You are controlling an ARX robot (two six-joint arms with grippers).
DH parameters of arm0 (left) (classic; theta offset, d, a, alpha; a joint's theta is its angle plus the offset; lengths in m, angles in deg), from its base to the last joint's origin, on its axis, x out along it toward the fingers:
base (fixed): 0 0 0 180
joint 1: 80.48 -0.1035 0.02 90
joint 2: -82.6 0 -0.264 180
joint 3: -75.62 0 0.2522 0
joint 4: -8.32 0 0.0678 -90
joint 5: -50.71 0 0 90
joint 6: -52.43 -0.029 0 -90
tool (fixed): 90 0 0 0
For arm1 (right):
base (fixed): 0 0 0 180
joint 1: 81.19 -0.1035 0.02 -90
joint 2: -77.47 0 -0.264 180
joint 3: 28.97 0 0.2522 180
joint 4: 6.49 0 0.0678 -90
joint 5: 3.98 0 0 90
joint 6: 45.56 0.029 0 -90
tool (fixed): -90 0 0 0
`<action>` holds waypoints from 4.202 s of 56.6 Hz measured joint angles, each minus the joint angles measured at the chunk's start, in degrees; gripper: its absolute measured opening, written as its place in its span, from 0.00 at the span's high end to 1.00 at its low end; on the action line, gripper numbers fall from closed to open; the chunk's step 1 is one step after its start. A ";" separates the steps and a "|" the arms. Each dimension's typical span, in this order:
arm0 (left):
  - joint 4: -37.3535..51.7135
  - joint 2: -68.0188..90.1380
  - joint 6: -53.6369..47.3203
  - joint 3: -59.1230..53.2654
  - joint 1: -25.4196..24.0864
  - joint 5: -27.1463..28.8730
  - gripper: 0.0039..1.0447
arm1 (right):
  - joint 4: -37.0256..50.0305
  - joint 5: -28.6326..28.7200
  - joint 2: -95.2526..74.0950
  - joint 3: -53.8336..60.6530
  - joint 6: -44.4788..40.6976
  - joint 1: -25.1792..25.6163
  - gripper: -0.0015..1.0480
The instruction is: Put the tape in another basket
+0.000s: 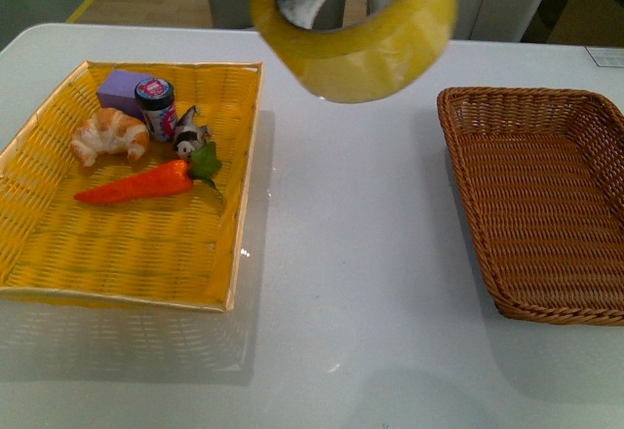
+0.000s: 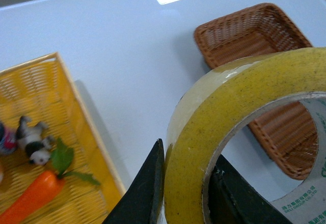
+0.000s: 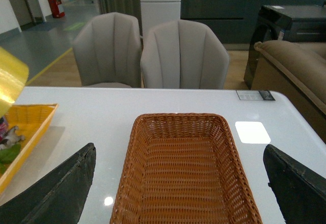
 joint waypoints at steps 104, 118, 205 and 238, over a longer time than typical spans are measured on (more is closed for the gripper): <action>-4.81 1.42 0.46 3.87 7.69 2.21 0.86 | 58.10 25.33 -84.85 -19.10 42.18 -12.17 0.09; -4.85 1.66 0.24 3.87 7.72 2.19 0.86 | 59.39 24.87 -86.68 -19.96 44.50 -12.57 0.43; 42.82 -31.10 -1.49 -41.18 -8.50 27.45 0.93 | 67.28 27.04 -90.51 -17.59 52.96 1.05 0.55; 34.69 -56.59 -1.68 -58.31 -21.27 14.01 0.99 | 57.66 18.71 -127.84 -47.87 57.72 12.00 0.55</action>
